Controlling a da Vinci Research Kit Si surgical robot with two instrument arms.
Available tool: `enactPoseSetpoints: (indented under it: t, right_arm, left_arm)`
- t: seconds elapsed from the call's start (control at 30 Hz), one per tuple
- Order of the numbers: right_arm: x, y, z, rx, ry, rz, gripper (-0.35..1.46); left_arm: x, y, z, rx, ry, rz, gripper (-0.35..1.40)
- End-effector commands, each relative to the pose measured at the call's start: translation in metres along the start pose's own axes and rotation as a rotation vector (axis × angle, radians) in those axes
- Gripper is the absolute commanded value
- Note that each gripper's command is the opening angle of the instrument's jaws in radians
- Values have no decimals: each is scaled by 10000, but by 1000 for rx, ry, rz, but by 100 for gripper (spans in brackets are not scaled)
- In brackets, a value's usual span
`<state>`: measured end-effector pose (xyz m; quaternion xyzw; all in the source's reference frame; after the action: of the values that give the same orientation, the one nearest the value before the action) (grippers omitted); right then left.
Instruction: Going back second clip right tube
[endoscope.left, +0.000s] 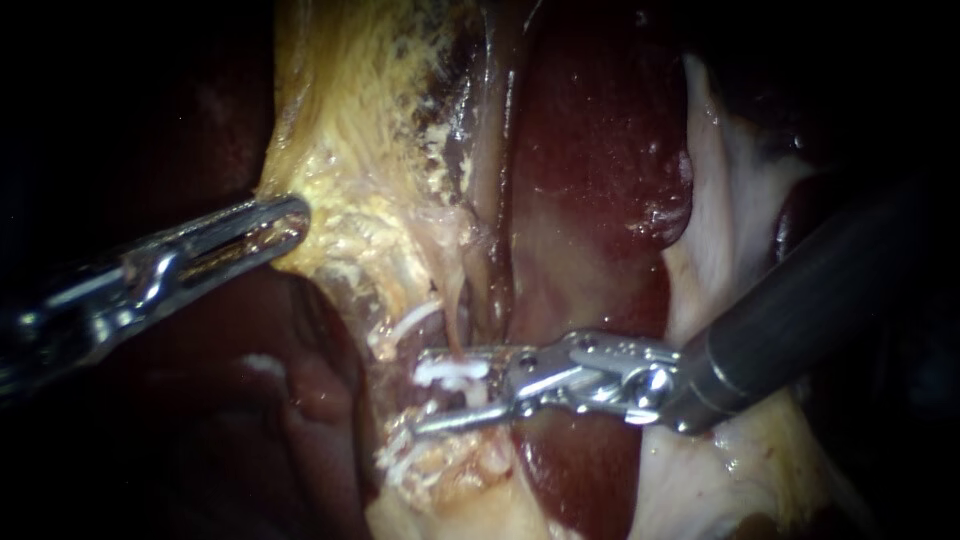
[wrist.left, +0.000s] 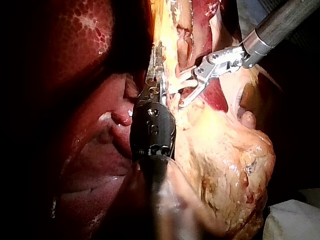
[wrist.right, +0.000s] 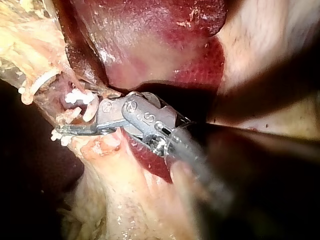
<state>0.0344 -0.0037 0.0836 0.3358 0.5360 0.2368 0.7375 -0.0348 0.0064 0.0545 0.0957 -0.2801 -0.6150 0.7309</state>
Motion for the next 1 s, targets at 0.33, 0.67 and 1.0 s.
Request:
enactPoseSetpoints:
  t: [0.33,0.67,1.0]
  right_arm:
    - [42,15,-71,-63,47,-12,60]
    - [49,6,-117,-27,43,-56,60]
    - [81,-18,-156,9,33,-344,60]
  left_arm:
    - [0,0,0,0,-1,0,-35]
    - [0,0,0,0,-1,0,-35]
    - [1,1,0,-3,-2,0,-35]
